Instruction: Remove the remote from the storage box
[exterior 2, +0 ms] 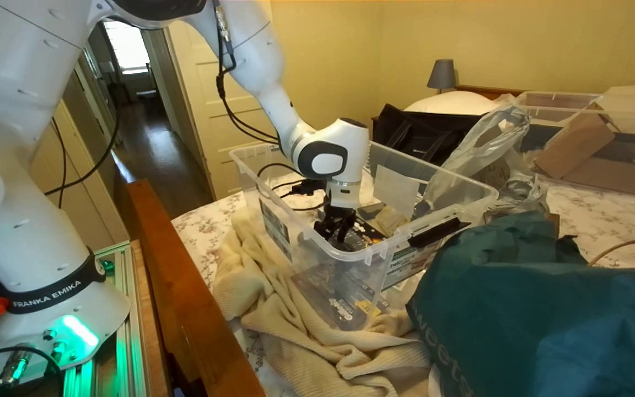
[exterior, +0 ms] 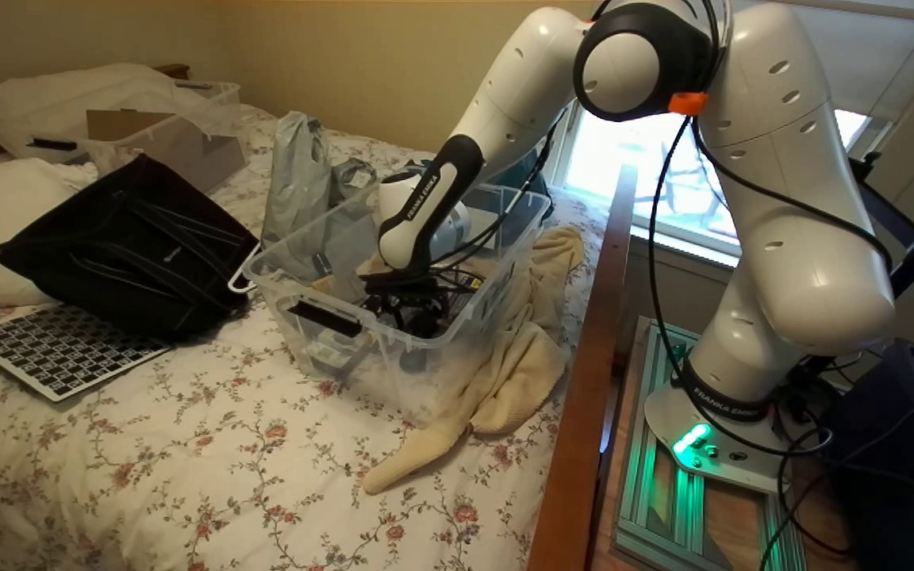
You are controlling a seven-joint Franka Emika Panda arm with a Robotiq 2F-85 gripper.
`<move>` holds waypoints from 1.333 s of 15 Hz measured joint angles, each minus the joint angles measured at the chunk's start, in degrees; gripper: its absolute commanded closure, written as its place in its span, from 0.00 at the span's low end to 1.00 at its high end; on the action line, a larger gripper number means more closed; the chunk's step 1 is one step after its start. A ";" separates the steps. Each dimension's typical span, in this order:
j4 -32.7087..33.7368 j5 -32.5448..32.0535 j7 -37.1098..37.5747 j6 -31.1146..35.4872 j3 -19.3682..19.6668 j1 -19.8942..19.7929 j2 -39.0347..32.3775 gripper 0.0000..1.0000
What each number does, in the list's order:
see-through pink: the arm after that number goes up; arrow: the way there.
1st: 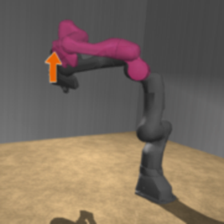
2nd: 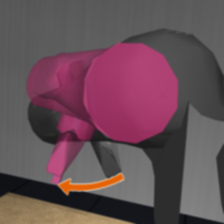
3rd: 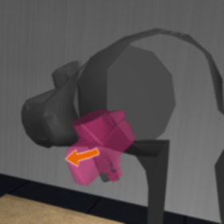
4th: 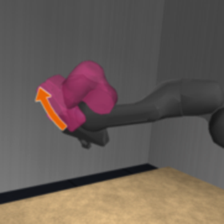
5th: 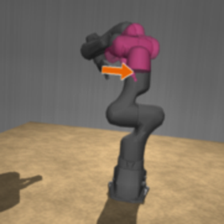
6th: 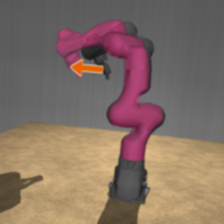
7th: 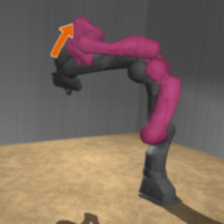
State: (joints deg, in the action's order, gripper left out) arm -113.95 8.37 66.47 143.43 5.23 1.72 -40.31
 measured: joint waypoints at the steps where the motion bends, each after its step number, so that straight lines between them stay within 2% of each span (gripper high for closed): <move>1: -0.07 0.00 0.00 0.00 0.09 0.00 0.00 0.00; 20: -3.69 0.17 -4.11 2.56 0.26 -0.26 2.49 0.00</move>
State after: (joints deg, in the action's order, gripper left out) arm -117.64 8.54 62.36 145.99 5.49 1.46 -37.81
